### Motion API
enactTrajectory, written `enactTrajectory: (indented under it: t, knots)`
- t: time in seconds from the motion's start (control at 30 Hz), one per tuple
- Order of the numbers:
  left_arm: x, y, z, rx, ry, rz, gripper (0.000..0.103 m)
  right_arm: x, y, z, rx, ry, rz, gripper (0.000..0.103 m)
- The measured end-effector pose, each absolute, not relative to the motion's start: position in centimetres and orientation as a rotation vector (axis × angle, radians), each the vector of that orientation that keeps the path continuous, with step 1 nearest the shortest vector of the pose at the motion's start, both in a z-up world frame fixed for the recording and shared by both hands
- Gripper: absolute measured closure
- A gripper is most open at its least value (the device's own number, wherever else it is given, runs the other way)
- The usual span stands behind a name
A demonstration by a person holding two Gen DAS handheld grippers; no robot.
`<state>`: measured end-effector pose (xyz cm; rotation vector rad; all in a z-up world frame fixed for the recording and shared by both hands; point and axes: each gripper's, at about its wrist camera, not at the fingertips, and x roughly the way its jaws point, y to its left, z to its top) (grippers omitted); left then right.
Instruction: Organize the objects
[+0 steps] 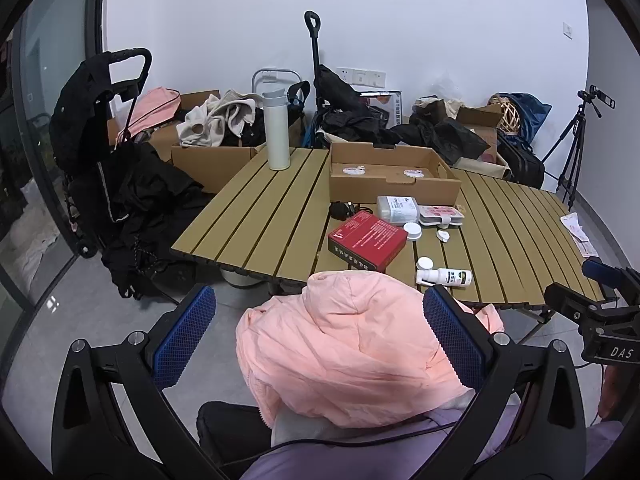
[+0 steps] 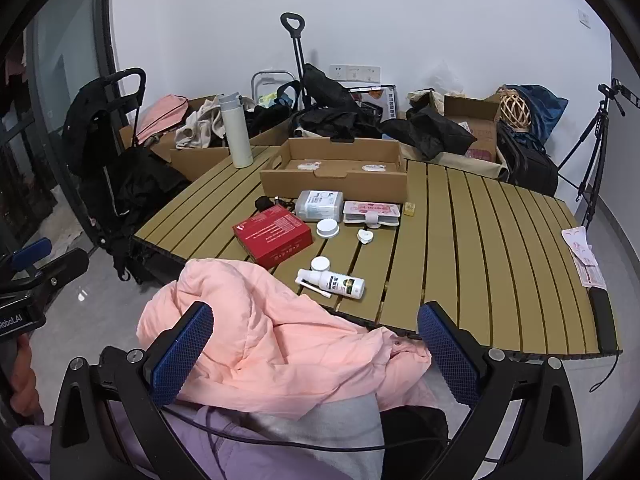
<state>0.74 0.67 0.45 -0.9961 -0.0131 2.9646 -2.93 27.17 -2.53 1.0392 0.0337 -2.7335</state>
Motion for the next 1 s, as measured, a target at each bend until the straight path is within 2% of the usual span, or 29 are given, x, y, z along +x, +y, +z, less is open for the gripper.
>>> enactTrajectory:
  t: [1.0]
  knots:
    - [0.53,0.35,0.25,-1.021,-0.015,2.958,0.0,-3.0,27.29,-2.63,1.043,0.047,-2.752,0.0]
